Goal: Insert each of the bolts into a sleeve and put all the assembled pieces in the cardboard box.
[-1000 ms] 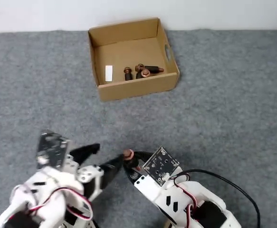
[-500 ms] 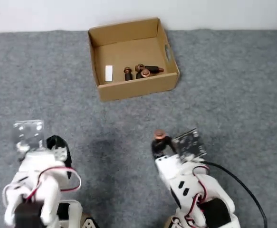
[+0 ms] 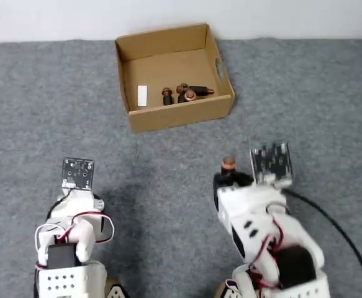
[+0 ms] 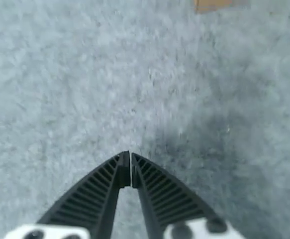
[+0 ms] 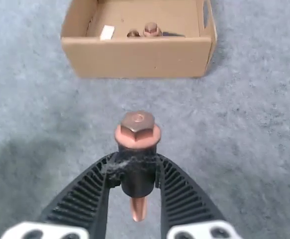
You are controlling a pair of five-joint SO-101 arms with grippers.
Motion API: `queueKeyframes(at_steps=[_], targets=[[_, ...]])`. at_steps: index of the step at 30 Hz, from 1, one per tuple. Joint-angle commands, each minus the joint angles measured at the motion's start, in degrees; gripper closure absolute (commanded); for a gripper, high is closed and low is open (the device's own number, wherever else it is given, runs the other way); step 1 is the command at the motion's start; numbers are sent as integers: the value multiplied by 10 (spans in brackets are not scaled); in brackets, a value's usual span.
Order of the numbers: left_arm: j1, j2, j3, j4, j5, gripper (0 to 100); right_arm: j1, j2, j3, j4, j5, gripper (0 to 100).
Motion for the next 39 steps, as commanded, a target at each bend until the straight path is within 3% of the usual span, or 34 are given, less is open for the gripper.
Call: queueKeyframes(at_steps=[1,19,25,33,39], targets=[[-4,-4,22,-40,-2,995,6,109,-105,-63,-14,991],[-4,-4,42,-50,1,994,6,610,-429,-346,-13,990],[-4,-4,42,-53,60,994,-11,781,-566,-353,-13,990],[-4,-4,42,-53,61,994,-34,961,-702,-349,-13,989],[-4,-4,42,-53,61,994,-36,1032,-713,-330,-4,987]])
